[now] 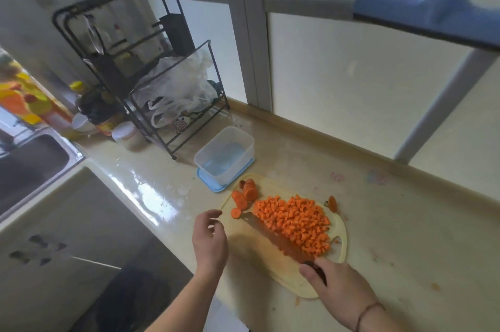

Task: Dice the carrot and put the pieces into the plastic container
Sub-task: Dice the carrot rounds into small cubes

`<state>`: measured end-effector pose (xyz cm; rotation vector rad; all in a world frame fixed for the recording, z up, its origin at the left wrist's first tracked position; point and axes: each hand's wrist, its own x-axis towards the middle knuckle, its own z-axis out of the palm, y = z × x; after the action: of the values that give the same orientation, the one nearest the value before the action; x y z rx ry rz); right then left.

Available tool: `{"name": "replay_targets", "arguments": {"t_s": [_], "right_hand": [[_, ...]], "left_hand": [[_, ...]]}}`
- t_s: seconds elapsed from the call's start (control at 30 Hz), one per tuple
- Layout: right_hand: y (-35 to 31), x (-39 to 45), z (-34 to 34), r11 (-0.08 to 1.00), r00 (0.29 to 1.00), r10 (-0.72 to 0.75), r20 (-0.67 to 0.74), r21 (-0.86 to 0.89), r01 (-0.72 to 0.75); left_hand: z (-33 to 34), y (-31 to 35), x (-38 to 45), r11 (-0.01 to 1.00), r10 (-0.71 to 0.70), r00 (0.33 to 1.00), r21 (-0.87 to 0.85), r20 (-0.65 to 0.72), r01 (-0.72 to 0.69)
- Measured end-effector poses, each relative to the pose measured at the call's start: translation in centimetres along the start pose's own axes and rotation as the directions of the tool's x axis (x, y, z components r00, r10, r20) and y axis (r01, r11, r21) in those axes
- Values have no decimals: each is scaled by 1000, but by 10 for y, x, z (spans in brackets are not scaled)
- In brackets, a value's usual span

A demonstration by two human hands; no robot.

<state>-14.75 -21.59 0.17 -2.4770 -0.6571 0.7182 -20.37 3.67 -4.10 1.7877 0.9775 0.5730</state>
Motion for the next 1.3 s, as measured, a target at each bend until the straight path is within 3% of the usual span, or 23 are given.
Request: {"name": "replay_targets", "arguments": {"t_s": [0.07, 0.1, 0.17, 0.27, 0.33, 0.4, 0.63, 0.67, 0.77, 0.83, 0.93, 1.03, 1.3], "right_hand": [[-3, -3, -9, 985, 999, -2, -52, -171, -7], [-3, -2, -11, 967, 997, -24, -67, -254, 6], [-2, 1, -11, 931, 998, -42, -56, -366, 18], [-9, 7, -10, 913, 999, -1, -39, -408, -15], [-16, 10, -9, 899, 997, 32, -68, -434, -58], [-22, 13, -7, 887, 993, 68, -100, -449, -106], [-43, 7, 4, 861, 974, 158, -160, -461, -216], [-45, 4, 4, 860, 967, 188, -173, -446, -248], [-44, -9, 13, 862, 920, 265, -289, -358, -360], [-41, -19, 21, 874, 866, 303, -399, -245, -419], [-41, -30, 28, 858, 775, 441, -453, -40, -512], [-52, -33, 27, 837, 747, 518, -417, 65, -544], [-78, -24, 27, 794, 737, 607, -297, 173, -583]], "left_hand": [[-3, 11, 1, 974, 224, 974, 10, 11, -224], [-2, 13, 3, 933, 351, 932, 46, 92, -356], [2, 14, 10, 800, 517, 778, 122, 357, -587], [22, 22, 23, 579, 499, 515, 175, 697, -797], [37, 26, 29, 502, 444, 441, 191, 780, -844], [49, 29, 37, 510, 408, 434, 194, 804, -838], [70, 37, 61, 720, 397, 471, 50, 788, -692], [67, 37, 65, 745, 421, 498, 24, 758, -667], [43, 17, 87, 813, 500, 666, -36, 553, -581], [27, -2, 103, 798, 545, 705, -23, 454, -602], [22, -16, 116, 666, 627, 591, 45, 508, -745], [35, -16, 123, 555, 653, 466, 41, 597, -831], [55, -19, 131, 496, 619, 434, 103, 654, -862]]}}
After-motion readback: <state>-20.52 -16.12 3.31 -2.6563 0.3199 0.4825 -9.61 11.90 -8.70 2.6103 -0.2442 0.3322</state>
